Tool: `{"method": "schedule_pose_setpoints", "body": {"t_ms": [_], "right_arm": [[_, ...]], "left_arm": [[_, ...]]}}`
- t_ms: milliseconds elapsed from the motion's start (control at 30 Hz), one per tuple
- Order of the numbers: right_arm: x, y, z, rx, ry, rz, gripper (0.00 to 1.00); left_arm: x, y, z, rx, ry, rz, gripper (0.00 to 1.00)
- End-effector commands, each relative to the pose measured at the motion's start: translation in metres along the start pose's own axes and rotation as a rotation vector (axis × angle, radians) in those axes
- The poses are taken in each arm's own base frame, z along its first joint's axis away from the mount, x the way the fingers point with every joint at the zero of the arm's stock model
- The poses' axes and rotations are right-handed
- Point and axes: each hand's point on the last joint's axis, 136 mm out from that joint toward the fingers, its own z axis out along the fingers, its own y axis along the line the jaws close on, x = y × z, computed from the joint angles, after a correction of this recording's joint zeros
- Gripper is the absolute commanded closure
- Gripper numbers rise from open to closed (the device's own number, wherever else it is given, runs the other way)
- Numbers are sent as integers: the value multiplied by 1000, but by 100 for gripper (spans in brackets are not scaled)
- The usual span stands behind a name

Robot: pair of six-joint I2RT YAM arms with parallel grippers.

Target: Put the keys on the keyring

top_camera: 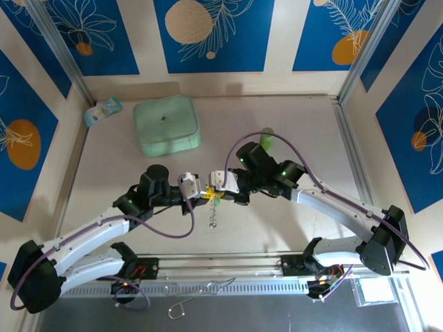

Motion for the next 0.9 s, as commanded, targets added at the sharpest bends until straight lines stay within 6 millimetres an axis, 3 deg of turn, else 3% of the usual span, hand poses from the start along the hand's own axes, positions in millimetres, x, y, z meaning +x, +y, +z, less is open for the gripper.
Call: {"method": "schedule_pose_setpoints", "body": {"t_ms": [0, 67, 200, 333, 400, 533, 633, 867], "right_arm": [[-24, 2, -10, 1, -84, -43, 100], [-26, 3, -11, -1, -95, -40, 100], [-27, 3, -11, 1, -96, -42, 100], [-28, 6, -10, -7, -101, -46, 100], [-28, 5, -12, 1, -117, -31, 100], [-30, -1, -32, 11, -254, 71, 71], [-19, 0, -37, -14, -304, 149, 68], [-2, 5, -21, -26, -295, 222, 68]], "left_arm": [[-9, -1, 1, 19, -15, 22, 90], [-6, -1, 3, 21, -3, 12, 85], [-5, -1, 4, 31, 4, 1, 85], [-6, -2, 4, 36, 3, 6, 100], [-10, -1, 3, 30, -11, 14, 100], [-17, -2, 0, 17, -61, 22, 100], [-25, -4, -3, 6, -144, 35, 100], [-35, -9, -9, 6, -253, 60, 100]]}}
